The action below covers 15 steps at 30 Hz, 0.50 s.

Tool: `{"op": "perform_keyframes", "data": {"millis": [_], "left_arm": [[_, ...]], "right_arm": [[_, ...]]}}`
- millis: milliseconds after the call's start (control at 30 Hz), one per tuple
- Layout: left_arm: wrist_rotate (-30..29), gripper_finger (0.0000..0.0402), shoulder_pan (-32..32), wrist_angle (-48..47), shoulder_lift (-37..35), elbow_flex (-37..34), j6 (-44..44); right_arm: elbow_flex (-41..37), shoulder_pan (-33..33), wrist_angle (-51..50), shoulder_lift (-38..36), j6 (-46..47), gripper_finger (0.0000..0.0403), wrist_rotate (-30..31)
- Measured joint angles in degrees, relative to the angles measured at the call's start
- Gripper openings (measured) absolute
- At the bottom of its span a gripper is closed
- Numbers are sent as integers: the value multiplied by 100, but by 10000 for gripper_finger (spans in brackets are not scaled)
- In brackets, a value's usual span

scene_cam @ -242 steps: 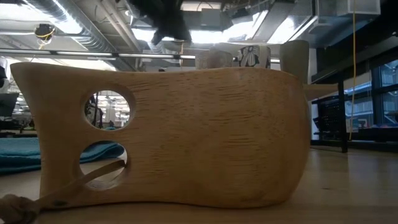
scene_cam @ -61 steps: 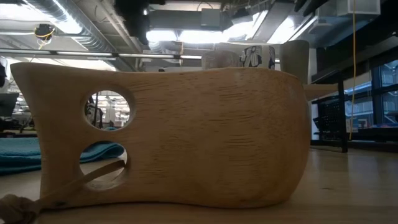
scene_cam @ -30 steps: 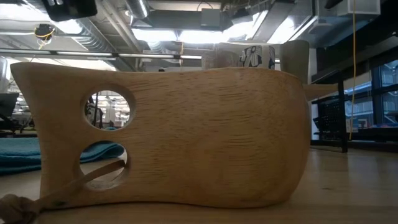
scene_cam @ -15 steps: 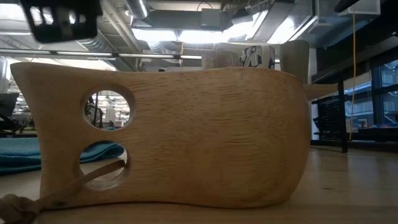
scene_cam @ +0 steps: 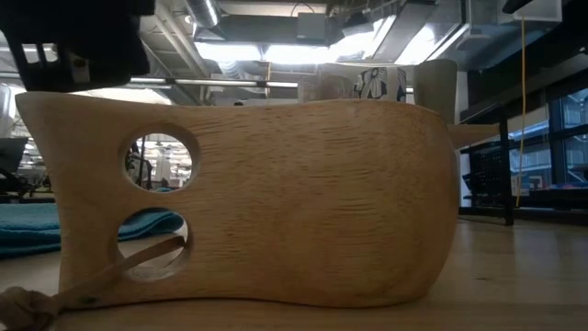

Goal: Stack small to large cups/mugs on shelf
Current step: Put the brown mug on the shelf

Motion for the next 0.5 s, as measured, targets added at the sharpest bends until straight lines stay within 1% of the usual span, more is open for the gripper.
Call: {"op": "perform_keyframes", "data": {"millis": [333,500], "left_arm": [[-24,103,-70,-50,125,4,118],[93,103,-93,11,217,7,155]], "right_arm": [[0,0,-3,0,-9,213,14],[0,0,-3,0,2,213,16]]}}
